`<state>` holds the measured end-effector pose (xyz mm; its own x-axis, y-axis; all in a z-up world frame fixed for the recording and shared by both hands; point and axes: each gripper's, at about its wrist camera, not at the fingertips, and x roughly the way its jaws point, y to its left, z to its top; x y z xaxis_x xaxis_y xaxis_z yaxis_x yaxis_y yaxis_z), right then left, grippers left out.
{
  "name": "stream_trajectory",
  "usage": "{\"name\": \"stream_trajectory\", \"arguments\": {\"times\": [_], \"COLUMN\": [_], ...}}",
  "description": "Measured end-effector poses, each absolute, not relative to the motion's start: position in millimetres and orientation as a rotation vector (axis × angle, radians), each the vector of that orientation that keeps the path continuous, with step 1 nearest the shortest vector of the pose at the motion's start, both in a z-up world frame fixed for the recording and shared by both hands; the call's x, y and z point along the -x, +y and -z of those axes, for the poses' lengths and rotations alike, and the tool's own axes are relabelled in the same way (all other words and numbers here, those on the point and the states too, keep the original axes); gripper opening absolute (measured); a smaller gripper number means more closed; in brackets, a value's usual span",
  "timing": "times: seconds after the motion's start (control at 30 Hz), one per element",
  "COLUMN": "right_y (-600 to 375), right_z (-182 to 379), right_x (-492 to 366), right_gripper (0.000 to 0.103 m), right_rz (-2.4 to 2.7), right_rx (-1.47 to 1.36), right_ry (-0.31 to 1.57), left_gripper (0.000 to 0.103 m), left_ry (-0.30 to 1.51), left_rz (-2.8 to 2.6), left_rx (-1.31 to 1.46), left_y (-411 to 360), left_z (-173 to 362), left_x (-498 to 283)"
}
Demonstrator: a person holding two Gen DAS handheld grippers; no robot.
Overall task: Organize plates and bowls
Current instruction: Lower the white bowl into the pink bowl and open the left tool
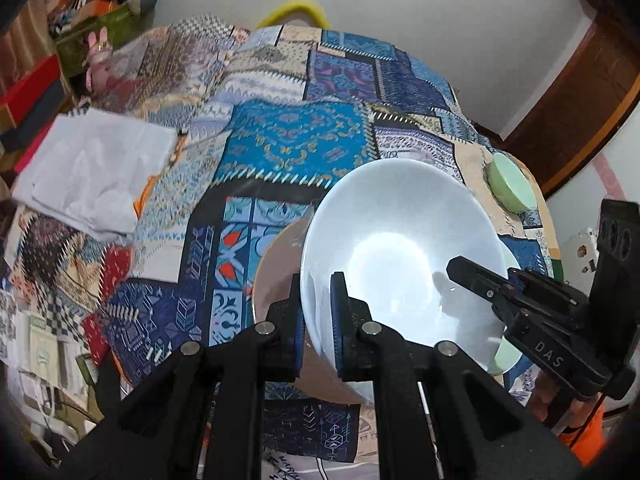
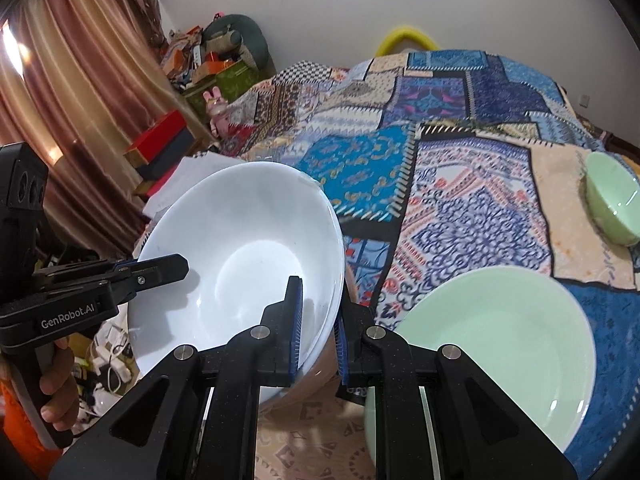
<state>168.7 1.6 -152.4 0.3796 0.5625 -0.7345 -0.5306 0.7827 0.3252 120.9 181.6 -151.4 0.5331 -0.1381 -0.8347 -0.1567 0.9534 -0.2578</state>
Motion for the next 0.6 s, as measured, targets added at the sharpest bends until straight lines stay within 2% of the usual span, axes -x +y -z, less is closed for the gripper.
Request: {"name": "stream_trajectory", "arguments": {"times": [0.6], "right_y": [18.5], "right_z": [188.2], "right_x": [-170.7], "right_gripper": [0.014], "right_rz": [-0.69], "right_rx": [-0.014], "right_ry": [1.052], "left_gripper": [0.009], "left_ry": [1.084], "left_rz": [-0.031], "left_rx": [0.336], "left_y": [199.0], "left_z": [196.4], "left_x": [-134.0]}}
